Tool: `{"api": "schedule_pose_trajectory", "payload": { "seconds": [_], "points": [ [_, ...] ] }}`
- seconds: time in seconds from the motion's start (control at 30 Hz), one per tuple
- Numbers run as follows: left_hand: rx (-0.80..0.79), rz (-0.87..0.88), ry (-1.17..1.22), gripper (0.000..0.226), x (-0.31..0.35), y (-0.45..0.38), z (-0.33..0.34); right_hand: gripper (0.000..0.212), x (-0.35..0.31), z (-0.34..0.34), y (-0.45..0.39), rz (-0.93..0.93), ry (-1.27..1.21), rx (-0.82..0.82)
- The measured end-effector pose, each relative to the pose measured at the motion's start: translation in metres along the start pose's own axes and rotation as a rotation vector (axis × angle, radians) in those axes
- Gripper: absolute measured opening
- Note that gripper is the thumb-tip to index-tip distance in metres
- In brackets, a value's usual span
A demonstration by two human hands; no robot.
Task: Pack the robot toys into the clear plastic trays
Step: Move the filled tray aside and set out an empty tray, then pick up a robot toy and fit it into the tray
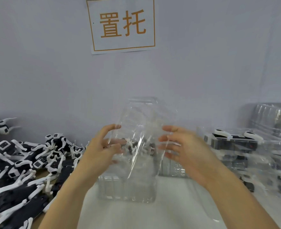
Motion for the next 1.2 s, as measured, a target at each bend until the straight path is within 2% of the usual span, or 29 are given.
{"api": "schedule_pose_trajectory", "payload": {
  "seconds": [0.1, 0.2, 0.4, 0.47, 0.63, 0.73, 0.83, 0.9, 0.97, 1.1, 1.2],
  "points": [
    [-0.098, 0.062, -0.232, 0.058, 0.01, 0.002, -0.006, 0.018, -0.007, -0.027, 0.0, -0.002, 0.018, 0.187],
    [-0.277, 0.065, -0.449, 0.053, 0.008, 0.008, 0.005, 0.017, -0.017, -0.045, 0.002, -0.049, 0.187, 0.278],
    [-0.571, -0.084, -0.662, 0.036, -0.033, 0.022, 0.056, 0.024, -0.012, -0.034, -0.001, -0.063, 0.409, 0.185],
    [-0.609, -0.112, -0.724, 0.033, -0.049, 0.024, 0.067, 0.023, -0.004, -0.029, -0.003, -0.047, 0.443, 0.148],
    [-0.561, -0.068, -0.886, 0.035, -0.061, 0.021, 0.071, 0.021, 0.002, -0.022, -0.004, -0.054, 0.485, 0.117],
    [-0.511, -0.022, -0.81, 0.038, -0.055, 0.012, 0.063, 0.018, 0.002, -0.019, -0.005, -0.052, 0.484, 0.081],
    [-0.274, 0.097, -0.667, 0.036, -0.051, -0.019, 0.051, 0.018, 0.003, -0.018, -0.007, -0.057, 0.495, 0.065],
    [-0.071, 0.076, -0.64, 0.041, -0.065, -0.05, 0.04, 0.019, 0.004, -0.02, -0.009, -0.067, 0.484, 0.068],
    [0.06, 0.004, -0.696, 0.051, -0.086, -0.077, 0.028, 0.023, 0.005, -0.019, -0.011, -0.082, 0.473, 0.06],
    [0.02, -0.079, -1.076, 0.07, -0.12, -0.128, 0.002, 0.027, 0.004, -0.019, -0.011, -0.105, 0.446, 0.05],
    [0.037, -0.167, -1.068, 0.067, -0.131, -0.158, -0.016, 0.024, 0.006, -0.018, -0.012, -0.085, 0.436, 0.051]
  ]
}}
Point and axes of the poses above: each hand's wrist, its own y-axis away from the middle knuckle, its own z-axis out of the palm, x = y × z, the point moved 9 cm from there along -y, towards the middle knuckle, and after that the axes turned 10 degrees about y, right-handed, at the moved point
